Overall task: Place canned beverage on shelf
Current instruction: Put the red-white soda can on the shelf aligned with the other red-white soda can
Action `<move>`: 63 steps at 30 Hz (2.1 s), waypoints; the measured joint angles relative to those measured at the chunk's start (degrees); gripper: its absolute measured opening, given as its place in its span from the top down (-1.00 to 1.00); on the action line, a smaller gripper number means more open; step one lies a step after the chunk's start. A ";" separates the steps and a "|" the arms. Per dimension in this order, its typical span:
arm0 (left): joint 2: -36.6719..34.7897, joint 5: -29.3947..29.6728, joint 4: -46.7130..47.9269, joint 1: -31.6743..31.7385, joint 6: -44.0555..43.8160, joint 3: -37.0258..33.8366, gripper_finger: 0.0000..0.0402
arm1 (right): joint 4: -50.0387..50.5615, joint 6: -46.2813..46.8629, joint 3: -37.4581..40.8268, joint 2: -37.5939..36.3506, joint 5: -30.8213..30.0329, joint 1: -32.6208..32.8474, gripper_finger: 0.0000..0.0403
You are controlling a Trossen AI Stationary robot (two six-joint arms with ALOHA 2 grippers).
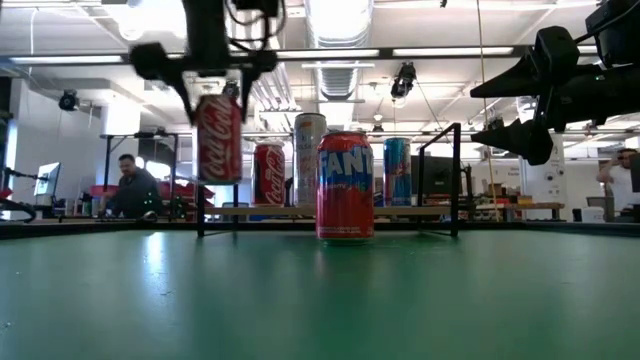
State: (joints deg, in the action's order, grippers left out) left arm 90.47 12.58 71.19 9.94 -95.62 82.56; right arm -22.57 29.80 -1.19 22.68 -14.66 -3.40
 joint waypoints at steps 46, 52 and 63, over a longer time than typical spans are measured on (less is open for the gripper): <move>15.15 -6.60 -3.91 17.06 23.15 13.14 -0.44 | 0.00 -0.01 0.00 0.02 0.00 0.00 -0.99; 15.21 -6.60 -4.06 17.54 23.78 12.88 -0.44 | 0.01 0.00 0.00 0.00 0.01 -0.02 -0.99; 15.28 -6.52 -4.21 17.70 23.78 12.88 -0.44 | 0.01 -0.02 0.00 0.00 0.02 -0.01 -0.99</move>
State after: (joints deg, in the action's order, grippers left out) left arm 105.75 6.06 66.98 27.64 -71.83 95.44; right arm -22.56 29.78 -1.19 22.68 -14.64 -3.42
